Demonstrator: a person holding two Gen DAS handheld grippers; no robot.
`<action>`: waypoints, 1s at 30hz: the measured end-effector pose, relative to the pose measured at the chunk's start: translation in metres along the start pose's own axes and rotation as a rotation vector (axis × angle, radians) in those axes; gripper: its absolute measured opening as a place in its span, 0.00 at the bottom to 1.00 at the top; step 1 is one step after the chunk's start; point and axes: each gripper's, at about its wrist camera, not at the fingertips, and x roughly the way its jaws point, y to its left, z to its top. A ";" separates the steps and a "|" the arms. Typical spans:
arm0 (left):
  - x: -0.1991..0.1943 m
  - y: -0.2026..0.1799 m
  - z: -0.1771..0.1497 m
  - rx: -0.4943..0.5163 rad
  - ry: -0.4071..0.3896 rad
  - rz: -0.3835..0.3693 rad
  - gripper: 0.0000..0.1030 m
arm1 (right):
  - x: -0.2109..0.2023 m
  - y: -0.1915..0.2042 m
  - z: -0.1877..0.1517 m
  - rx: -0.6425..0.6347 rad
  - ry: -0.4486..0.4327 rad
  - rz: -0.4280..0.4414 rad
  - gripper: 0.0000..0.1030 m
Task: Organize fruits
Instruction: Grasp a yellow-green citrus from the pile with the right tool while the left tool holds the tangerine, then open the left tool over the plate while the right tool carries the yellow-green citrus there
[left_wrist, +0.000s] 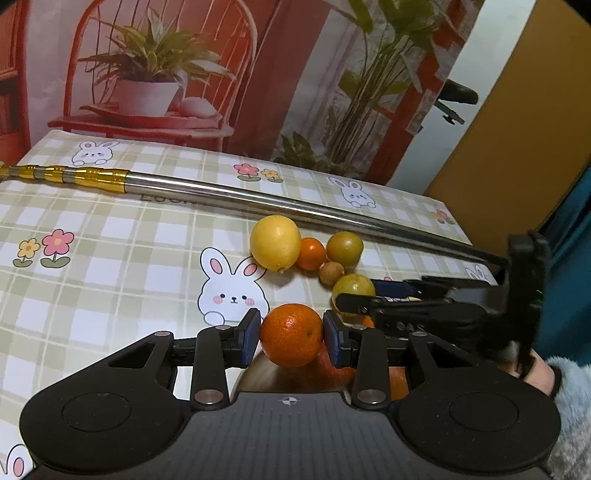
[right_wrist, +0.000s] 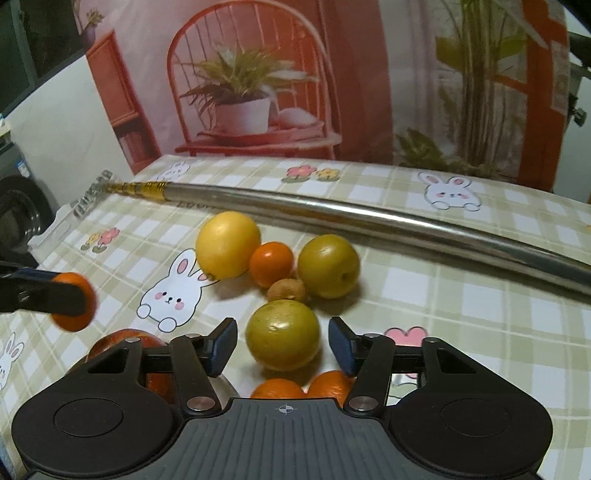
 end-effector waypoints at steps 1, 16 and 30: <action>-0.002 0.000 -0.002 0.001 -0.003 -0.006 0.38 | 0.002 0.001 0.000 -0.006 0.005 -0.005 0.47; -0.014 -0.003 -0.026 0.035 0.008 -0.018 0.38 | -0.027 0.011 -0.007 0.004 -0.068 -0.021 0.42; 0.020 -0.027 -0.051 0.107 0.125 -0.082 0.38 | -0.093 0.035 -0.035 -0.020 -0.135 0.005 0.43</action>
